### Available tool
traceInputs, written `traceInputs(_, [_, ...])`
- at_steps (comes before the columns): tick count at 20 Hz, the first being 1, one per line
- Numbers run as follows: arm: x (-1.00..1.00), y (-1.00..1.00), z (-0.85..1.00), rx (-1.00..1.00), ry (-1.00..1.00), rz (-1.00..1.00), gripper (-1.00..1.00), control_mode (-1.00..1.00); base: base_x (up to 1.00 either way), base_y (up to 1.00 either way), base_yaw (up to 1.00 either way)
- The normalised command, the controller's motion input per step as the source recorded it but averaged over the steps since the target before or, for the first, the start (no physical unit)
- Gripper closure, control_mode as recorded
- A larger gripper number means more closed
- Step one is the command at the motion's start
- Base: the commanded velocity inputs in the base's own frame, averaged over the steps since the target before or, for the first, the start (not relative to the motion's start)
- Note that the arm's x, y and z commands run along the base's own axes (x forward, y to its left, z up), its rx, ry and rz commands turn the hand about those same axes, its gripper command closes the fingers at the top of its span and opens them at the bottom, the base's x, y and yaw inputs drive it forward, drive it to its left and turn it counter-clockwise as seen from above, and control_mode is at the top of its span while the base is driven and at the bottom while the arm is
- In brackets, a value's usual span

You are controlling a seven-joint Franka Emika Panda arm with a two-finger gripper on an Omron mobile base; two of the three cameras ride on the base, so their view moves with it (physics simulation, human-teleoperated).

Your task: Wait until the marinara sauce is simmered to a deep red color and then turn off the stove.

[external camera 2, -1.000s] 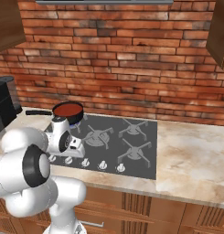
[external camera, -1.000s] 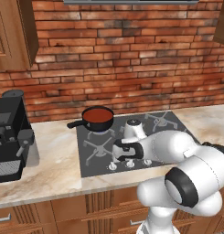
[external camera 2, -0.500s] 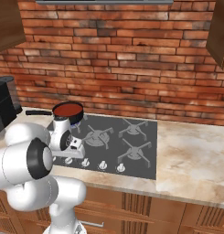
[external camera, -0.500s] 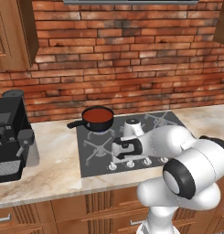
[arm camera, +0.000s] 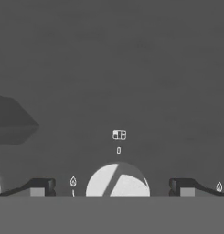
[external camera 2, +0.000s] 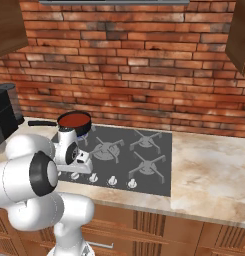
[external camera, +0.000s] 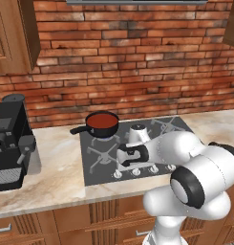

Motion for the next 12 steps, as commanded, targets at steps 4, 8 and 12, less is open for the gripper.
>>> traceInputs(4, [0.00,0.00,0.00,0.00,0.00,0.00,-1.00,-1.00,0.00,0.00,0.00])
traceInputs(8, [-0.18,-0.18,-0.09,0.00,0.00,0.00,-1.00,-1.00,0.00,0.00,0.00])
traceInputs(12, [0.00,0.00,0.00,0.00,0.00,0.00,-1.00,-1.00,0.00,0.00,0.00])
